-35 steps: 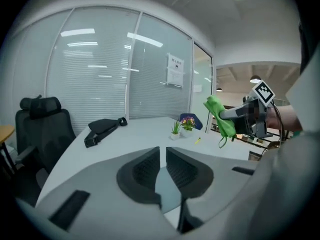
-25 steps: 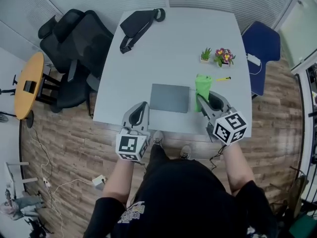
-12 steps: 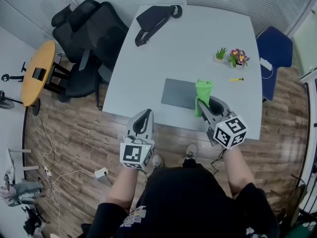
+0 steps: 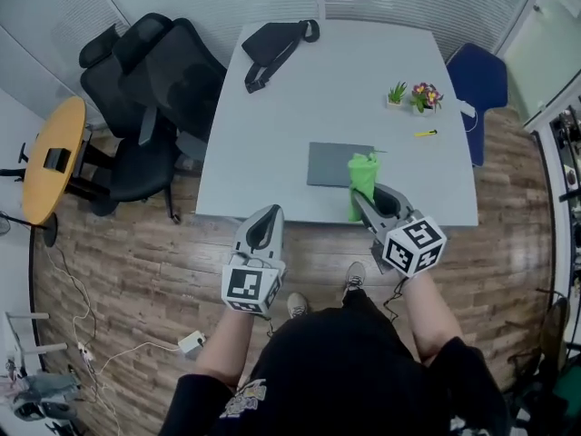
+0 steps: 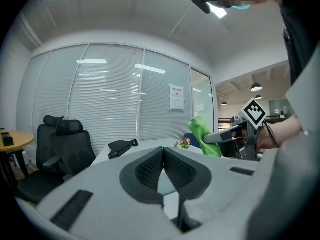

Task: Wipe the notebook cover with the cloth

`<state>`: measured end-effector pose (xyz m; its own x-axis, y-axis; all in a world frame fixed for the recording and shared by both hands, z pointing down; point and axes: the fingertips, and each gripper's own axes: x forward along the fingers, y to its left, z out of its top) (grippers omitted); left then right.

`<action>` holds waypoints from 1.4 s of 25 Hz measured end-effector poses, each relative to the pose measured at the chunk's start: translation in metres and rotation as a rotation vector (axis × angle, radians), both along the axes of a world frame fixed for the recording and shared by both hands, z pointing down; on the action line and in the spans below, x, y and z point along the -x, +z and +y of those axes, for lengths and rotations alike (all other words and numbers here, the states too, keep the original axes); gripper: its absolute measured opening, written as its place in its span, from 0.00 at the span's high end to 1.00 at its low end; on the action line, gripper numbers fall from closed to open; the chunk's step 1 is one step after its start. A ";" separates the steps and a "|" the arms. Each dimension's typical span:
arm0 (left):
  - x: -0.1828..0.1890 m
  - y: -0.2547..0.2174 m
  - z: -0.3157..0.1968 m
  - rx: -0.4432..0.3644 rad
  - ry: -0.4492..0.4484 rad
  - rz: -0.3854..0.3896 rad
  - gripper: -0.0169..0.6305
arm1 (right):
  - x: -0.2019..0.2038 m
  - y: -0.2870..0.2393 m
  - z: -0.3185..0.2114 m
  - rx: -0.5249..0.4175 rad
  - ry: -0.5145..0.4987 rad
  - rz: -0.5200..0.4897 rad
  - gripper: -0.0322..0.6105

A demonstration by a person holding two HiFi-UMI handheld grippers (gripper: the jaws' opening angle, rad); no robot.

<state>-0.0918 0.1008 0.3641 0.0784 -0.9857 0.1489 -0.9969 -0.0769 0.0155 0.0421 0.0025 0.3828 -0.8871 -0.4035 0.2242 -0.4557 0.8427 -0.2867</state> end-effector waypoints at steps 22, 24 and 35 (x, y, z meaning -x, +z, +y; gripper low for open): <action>-0.053 0.004 0.052 -0.006 0.339 0.081 0.97 | -0.079 -0.001 0.118 -0.025 0.340 0.056 0.78; -0.054 0.004 0.053 -0.006 0.338 0.084 0.97 | -0.080 0.000 0.118 -0.023 0.337 0.059 0.78; -0.053 0.006 0.056 0.001 0.327 0.079 0.97 | -0.070 0.003 0.118 -0.027 0.306 0.056 0.78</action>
<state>-0.0391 0.1569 0.3704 0.4022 -0.9062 0.1308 -0.9150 -0.3929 0.0916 0.1117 0.1202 0.3856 -0.7103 -0.6560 0.2550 -0.7036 0.6710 -0.2338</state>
